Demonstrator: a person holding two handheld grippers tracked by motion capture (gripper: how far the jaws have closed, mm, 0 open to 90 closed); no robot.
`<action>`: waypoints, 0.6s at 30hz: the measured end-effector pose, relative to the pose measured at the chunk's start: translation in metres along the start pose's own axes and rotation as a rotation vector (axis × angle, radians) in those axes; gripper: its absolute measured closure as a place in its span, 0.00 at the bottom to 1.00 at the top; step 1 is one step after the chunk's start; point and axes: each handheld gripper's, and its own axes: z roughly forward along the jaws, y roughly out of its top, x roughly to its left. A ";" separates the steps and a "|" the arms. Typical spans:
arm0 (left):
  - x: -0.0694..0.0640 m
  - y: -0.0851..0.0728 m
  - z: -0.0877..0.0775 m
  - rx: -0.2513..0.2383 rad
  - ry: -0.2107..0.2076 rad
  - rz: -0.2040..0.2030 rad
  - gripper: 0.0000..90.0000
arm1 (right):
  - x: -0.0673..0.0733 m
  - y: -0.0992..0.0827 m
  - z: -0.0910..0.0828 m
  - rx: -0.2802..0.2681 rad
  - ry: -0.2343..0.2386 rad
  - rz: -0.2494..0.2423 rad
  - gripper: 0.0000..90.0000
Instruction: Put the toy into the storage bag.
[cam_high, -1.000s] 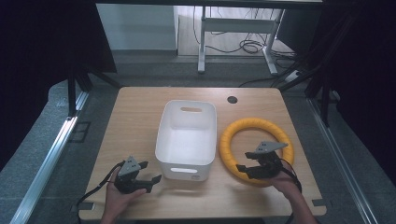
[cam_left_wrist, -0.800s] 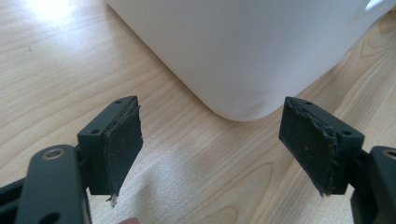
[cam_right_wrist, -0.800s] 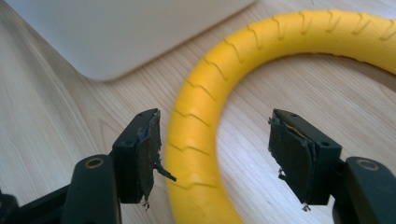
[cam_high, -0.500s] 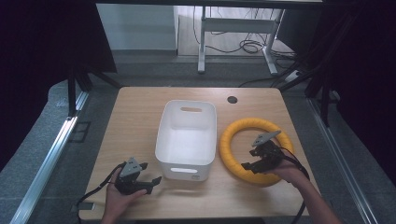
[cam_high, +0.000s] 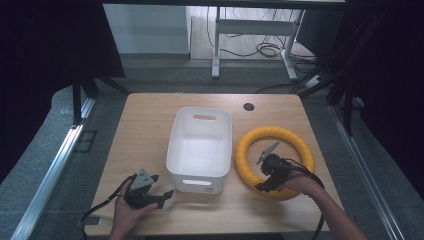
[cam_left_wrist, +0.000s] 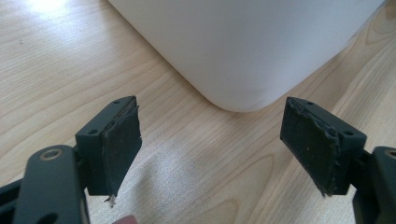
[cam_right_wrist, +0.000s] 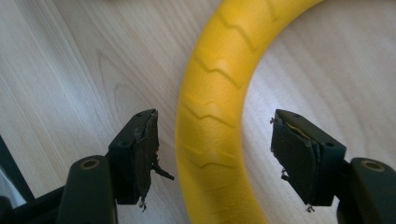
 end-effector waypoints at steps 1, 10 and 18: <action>0.000 0.000 0.000 -0.002 0.000 -0.001 0.23 | 0.001 0.001 0.003 0.019 -0.006 -0.004 0.36; -0.001 0.000 0.001 0.000 0.004 -0.007 0.22 | 0.007 0.006 0.028 0.138 -0.021 -0.047 0.38; -0.001 -0.001 0.001 0.006 0.004 -0.002 0.22 | 0.007 0.014 0.040 0.189 -0.027 -0.052 0.45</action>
